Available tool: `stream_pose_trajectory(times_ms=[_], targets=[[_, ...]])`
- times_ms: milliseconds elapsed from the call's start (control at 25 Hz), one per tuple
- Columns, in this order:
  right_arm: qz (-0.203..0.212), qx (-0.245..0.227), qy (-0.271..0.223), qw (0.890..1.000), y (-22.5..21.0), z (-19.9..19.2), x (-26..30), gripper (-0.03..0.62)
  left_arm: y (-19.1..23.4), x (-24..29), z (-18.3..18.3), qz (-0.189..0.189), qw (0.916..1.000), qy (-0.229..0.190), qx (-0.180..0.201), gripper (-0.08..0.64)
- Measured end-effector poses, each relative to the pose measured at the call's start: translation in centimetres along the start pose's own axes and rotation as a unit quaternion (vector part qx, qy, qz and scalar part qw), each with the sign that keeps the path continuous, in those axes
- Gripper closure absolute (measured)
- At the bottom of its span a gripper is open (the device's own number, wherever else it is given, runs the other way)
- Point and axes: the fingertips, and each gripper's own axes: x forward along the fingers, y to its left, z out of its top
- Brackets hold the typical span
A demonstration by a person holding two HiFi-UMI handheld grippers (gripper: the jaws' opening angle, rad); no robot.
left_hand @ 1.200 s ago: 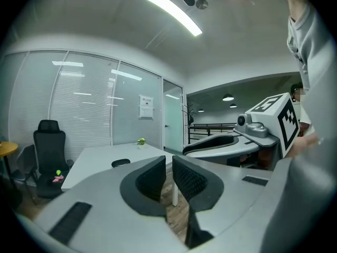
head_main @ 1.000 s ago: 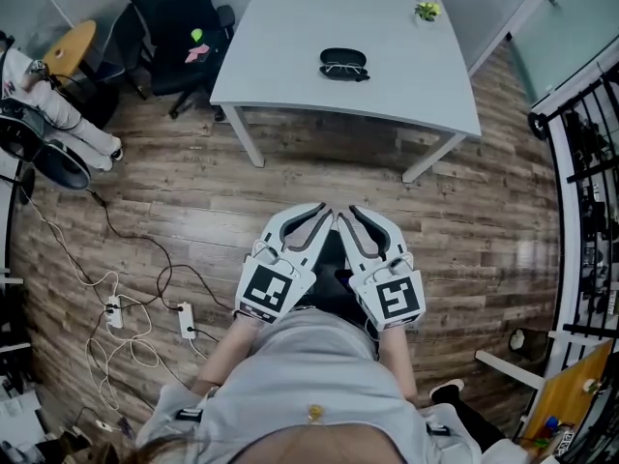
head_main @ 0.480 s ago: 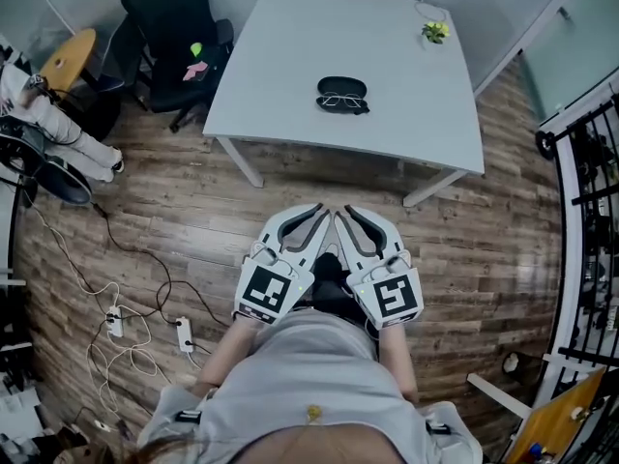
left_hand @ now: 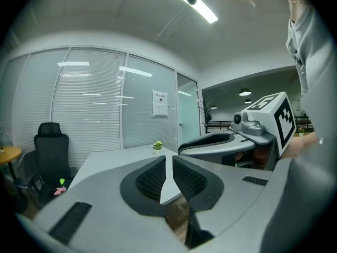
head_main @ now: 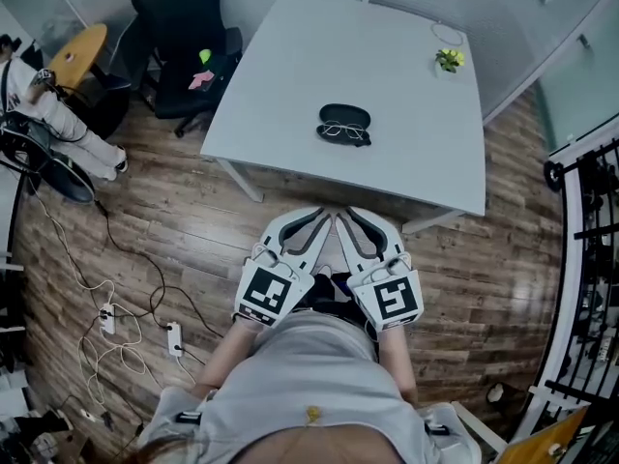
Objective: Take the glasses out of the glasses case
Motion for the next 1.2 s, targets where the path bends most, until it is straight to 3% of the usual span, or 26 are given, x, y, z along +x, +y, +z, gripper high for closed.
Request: stream_pose_trajectory(times_ms=[320,680,1200], targets=[[0.027,-0.009,0.001,1.0,-3.7,0.0,2.3,0.535,1.6,3.8,0.8,0.021,0.9998,-0.002,0.0,0.518],[0.027,-0.004,-0.001,1.0,-5.7,-0.2,3.2,0.538,2.4,5.6,1.1,0.025,0.9997,0.001,-0.008,0.518],[-0.019,0.0,0.012,1.0,-9.7,-0.4,7.0,0.538,6.5,10.2,1.7,-0.024,0.9997,-0.002,-0.002,0.518]])
